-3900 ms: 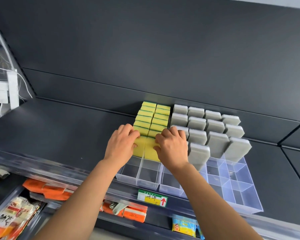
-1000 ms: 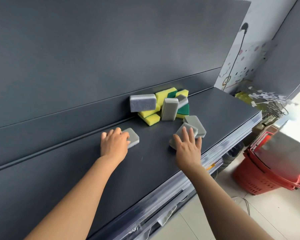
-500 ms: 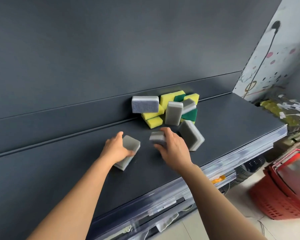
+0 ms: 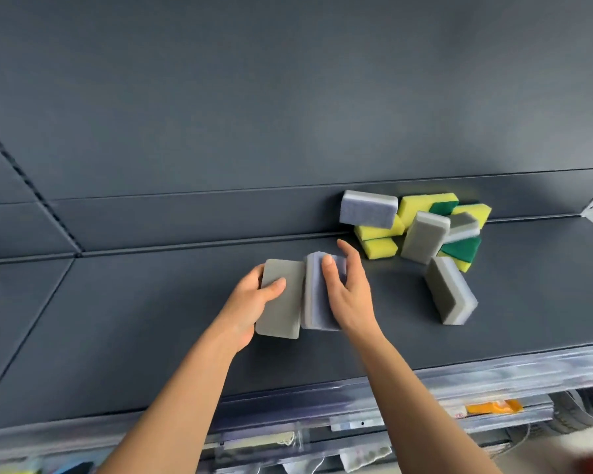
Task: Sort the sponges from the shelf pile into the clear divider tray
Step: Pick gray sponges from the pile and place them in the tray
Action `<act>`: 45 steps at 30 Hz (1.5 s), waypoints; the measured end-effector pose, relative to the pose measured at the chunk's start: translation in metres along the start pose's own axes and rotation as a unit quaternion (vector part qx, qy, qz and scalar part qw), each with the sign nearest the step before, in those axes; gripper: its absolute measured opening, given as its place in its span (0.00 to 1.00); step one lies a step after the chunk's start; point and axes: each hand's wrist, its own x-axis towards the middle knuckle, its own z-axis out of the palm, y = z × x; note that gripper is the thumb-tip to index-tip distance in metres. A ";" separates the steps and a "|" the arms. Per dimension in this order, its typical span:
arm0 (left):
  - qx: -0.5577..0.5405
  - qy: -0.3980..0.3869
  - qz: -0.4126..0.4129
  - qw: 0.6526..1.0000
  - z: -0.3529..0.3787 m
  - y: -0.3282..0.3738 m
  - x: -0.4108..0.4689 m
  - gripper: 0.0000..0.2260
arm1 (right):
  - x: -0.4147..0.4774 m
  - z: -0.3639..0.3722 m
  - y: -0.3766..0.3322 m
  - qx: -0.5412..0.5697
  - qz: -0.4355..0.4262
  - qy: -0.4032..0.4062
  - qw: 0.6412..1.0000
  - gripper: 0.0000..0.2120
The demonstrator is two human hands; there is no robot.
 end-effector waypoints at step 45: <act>0.027 0.378 0.200 0.904 -0.487 -0.020 -0.288 0.12 | -0.239 0.462 -0.199 0.088 -0.156 -0.277 0.944 0.11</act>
